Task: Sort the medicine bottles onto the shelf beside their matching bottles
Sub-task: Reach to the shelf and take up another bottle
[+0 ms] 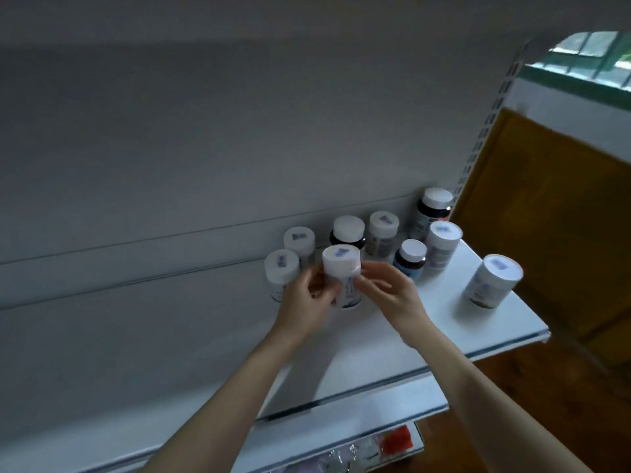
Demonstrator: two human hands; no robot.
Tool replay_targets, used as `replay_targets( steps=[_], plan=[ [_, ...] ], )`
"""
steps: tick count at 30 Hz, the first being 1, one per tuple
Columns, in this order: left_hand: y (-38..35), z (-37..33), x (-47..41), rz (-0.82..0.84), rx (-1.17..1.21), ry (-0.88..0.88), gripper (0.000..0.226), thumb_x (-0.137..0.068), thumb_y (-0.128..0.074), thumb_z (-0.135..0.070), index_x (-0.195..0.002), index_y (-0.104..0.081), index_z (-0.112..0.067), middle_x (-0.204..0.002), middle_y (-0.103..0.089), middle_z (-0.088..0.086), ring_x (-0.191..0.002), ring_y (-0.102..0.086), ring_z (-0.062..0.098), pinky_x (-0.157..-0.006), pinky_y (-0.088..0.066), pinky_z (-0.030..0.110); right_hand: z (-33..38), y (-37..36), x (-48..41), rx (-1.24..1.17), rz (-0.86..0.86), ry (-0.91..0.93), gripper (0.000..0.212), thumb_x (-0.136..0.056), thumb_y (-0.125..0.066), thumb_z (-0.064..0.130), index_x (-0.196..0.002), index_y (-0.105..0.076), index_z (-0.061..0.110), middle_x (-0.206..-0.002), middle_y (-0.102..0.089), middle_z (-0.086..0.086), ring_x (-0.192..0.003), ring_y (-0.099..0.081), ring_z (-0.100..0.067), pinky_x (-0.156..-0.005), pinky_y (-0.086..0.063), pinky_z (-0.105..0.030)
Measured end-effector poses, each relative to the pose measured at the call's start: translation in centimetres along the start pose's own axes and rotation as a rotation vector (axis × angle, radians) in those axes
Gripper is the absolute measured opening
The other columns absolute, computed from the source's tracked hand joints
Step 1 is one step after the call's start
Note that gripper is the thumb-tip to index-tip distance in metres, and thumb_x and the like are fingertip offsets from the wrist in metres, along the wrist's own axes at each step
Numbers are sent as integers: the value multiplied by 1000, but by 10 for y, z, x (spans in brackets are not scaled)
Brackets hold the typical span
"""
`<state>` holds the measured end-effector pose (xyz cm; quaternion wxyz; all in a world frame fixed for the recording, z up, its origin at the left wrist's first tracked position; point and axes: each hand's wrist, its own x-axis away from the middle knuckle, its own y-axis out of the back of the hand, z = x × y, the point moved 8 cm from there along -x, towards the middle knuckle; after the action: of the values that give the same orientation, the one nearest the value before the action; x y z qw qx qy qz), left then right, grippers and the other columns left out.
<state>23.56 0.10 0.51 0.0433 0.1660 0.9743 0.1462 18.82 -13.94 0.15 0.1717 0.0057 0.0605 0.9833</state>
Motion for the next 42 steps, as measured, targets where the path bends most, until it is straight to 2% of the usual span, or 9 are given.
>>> replay_targets(
  steps=[4, 12, 18, 21, 25, 30, 34, 38, 42],
  plan=[
    [42, -7, 15, -97, 64, -25, 19, -86, -60, -19, -105, -63, -19, -86, -65, -8, -70, -61, -11, -64, -48, 5, 21, -36, -1, -110, 85, 24, 12, -80, -66, 9, -89, -64, 18, -80, -66, -1, -71, -63, -4, -67, -52, -17],
    [148, 5, 71, -291, 190, 70, 17, -87, -58, -19, -103, -57, -23, -104, -66, 11, -94, -65, 22, -85, -55, 37, 69, -147, 30, -138, 356, 117, 17, -84, -62, 12, -84, -66, 28, -81, -71, 11, -77, -66, -1, -67, -53, -15],
    [240, 33, 142, -386, 396, 81, 10, -90, -51, -15, -98, -56, -19, -86, -66, 2, -71, -66, 3, -63, -54, 14, 75, -253, 72, -178, 477, 14, 8, -87, -58, 19, -91, -64, 18, -91, -69, -6, -87, -65, -24, -78, -53, -34],
    [290, 49, 185, -420, 413, 97, 18, -92, -49, -16, -109, -56, -14, -89, -67, 1, -75, -66, 4, -68, -55, 17, 79, -313, 107, -214, 549, -21, 6, -86, -58, 17, -88, -63, 18, -87, -68, -7, -83, -64, -24, -79, -52, -37],
    [354, 69, 241, -481, 391, 118, 26, -94, -46, -16, -117, -54, -9, -100, -65, 9, -90, -63, 19, -83, -53, 32, 84, -392, 158, -247, 669, -67, 10, -89, -54, 15, -91, -62, 20, -84, -65, -2, -72, -65, -10, -64, -55, -20],
    [422, 93, 299, -637, 395, 154, 25, -92, -49, -16, -112, -56, -3, -74, -60, 5, -51, -57, 1, -41, -42, 10, 87, -466, 205, -232, 765, -112, 8, -88, -55, 14, -90, -59, 19, -79, -64, 2, -58, -65, 0, -53, -52, -16],
    [463, 109, 318, -730, 314, 166, 13, -91, -52, -19, -94, -64, -14, -80, -64, 5, -51, -51, 8, -44, -40, 17, 92, -508, 217, -190, 794, -99, 7, -87, -57, 14, -93, -59, 18, -83, -65, -1, -66, -66, -7, -56, -54, -19],
    [497, 118, 321, -773, 308, 162, 16, -90, -53, -17, -99, -63, -9, -80, -65, 5, -61, -56, 12, -43, -44, 12, 93, -551, 214, -171, 823, -102, 5, -87, -57, 15, -90, -59, 18, -84, -64, -3, -71, -65, -12, -58, -56, -20],
    [526, 137, 308, -768, 349, 191, 21, -88, -58, -15, -105, -62, -4, -78, -65, -1, -60, -62, -2, -54, -50, 10, 91, -590, 198, -118, 885, -91, 6, -87, -58, 18, -92, -60, 16, -89, -66, -5, -72, -68, -12, -60, -55, -21]
  ],
)
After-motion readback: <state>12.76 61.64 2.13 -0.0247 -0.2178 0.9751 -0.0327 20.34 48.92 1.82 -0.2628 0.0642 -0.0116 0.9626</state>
